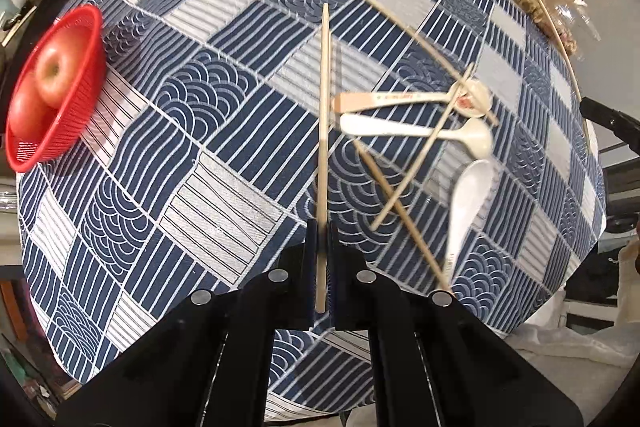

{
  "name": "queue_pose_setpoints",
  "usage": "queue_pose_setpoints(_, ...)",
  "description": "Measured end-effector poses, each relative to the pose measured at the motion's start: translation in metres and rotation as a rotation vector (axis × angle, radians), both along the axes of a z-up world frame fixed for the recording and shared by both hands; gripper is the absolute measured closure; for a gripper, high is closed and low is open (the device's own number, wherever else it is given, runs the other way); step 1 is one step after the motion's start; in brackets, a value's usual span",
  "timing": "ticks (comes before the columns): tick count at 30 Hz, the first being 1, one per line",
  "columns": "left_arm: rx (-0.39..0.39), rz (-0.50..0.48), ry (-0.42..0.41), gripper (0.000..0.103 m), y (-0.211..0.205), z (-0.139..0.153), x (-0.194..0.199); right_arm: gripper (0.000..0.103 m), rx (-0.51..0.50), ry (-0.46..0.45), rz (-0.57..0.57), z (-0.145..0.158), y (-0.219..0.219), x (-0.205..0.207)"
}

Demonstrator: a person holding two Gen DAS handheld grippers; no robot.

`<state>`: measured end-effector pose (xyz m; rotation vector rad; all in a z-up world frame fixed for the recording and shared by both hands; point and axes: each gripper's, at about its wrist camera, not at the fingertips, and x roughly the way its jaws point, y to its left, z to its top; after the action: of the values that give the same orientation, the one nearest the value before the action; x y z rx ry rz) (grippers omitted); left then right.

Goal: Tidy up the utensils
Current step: 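Lift the chopsticks with both tools and carry them over the black holder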

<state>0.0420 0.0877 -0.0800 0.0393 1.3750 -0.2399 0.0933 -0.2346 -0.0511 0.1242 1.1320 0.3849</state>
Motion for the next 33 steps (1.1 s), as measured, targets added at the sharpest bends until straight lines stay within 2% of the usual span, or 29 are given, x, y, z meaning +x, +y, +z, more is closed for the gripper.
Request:
queue_pose_setpoints(11,-0.020,0.056,-0.131,0.098,-0.010,0.041,0.023,0.098,0.036,-0.148,0.018,0.041,-0.014,-0.020)
queue_pose_setpoints(18,-0.037,0.088,-0.227,0.098,-0.013,0.072,0.038,0.098,0.068,-0.255,0.059,0.071,-0.017,-0.015)
queue_pose_setpoints(26,-0.076,0.126,-0.298,0.098,-0.017,0.099,0.069,0.098,0.112,-0.352,0.128,0.102,-0.013,0.018)
queue_pose_setpoints(33,-0.157,0.181,-0.355,0.098,-0.029,0.120,0.104,0.098,0.191,-0.373,0.187,0.120,-0.012,0.065)
